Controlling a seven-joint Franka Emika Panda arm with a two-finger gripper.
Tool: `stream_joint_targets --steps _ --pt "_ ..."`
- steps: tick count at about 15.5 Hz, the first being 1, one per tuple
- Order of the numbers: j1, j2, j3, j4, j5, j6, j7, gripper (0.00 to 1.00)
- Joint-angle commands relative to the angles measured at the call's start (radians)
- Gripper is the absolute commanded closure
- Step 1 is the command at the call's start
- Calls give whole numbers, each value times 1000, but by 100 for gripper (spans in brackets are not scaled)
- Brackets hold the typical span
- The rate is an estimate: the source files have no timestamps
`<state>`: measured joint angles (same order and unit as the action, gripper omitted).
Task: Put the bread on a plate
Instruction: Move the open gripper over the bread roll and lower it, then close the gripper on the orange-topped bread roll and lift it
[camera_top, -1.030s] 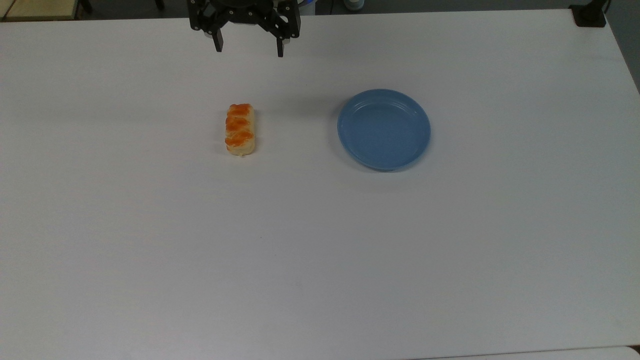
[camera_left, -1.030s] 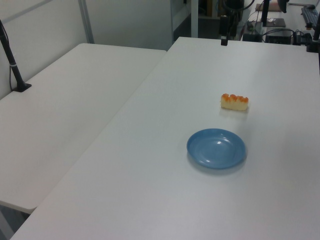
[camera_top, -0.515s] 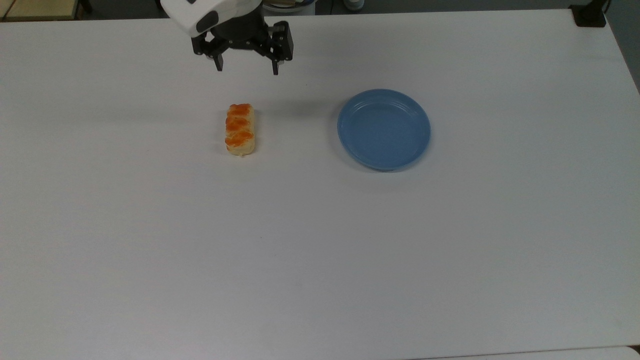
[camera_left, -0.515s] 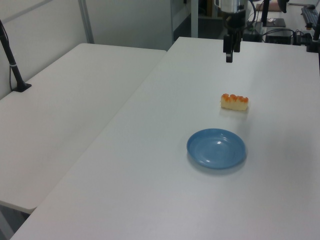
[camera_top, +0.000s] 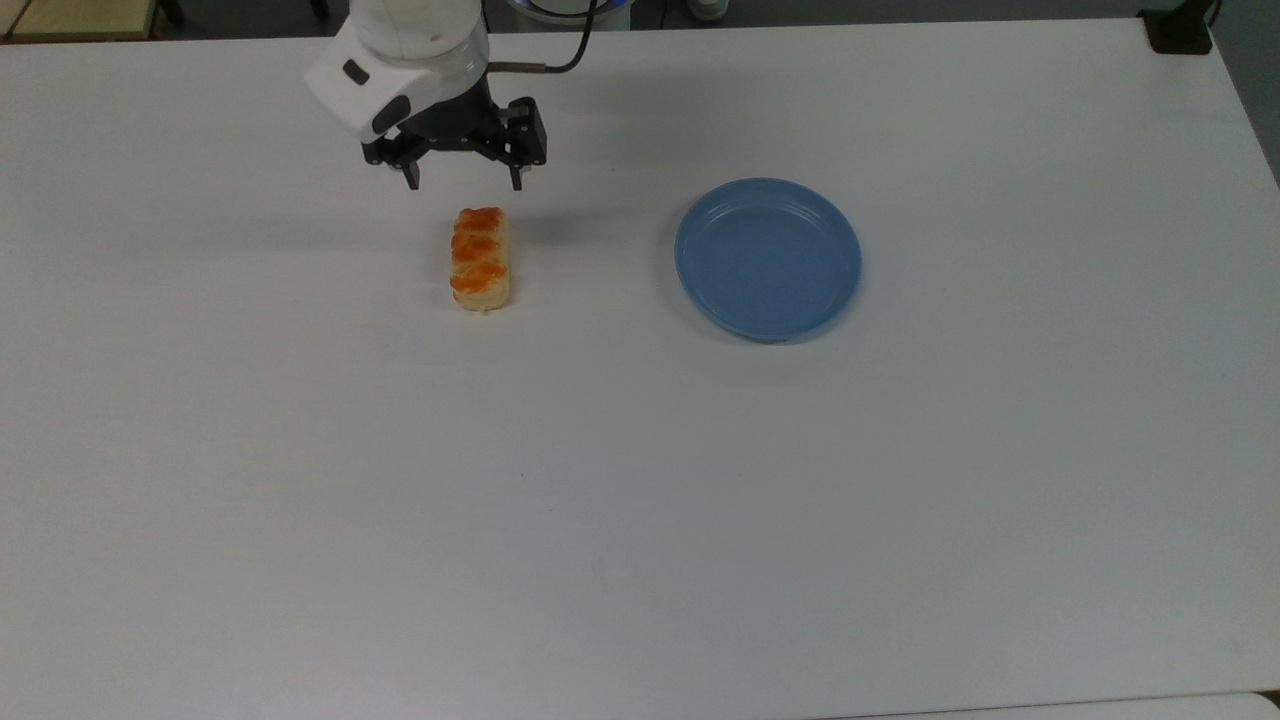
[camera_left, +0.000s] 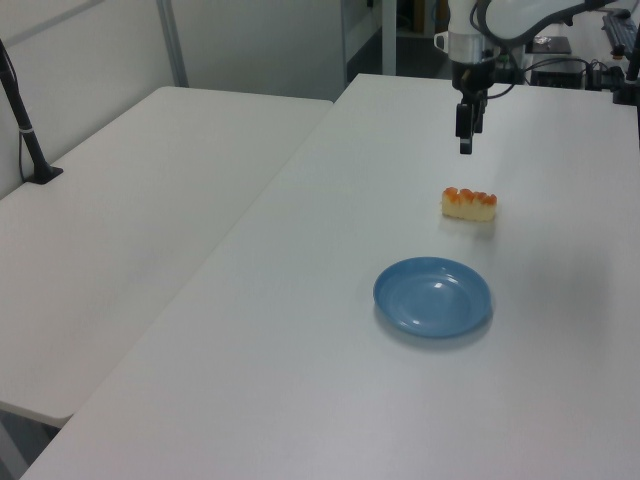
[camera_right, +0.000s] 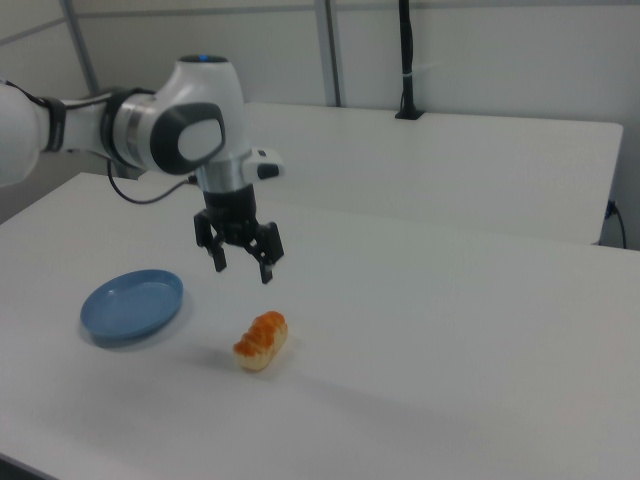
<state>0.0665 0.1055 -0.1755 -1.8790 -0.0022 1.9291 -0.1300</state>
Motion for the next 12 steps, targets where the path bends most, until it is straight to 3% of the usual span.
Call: stream_joint_targets --steps 1,12 --pt "9 -17 -29 -117 2 119 -80 0" --pt "15 69 -29 -209 -44 300 -88 0"
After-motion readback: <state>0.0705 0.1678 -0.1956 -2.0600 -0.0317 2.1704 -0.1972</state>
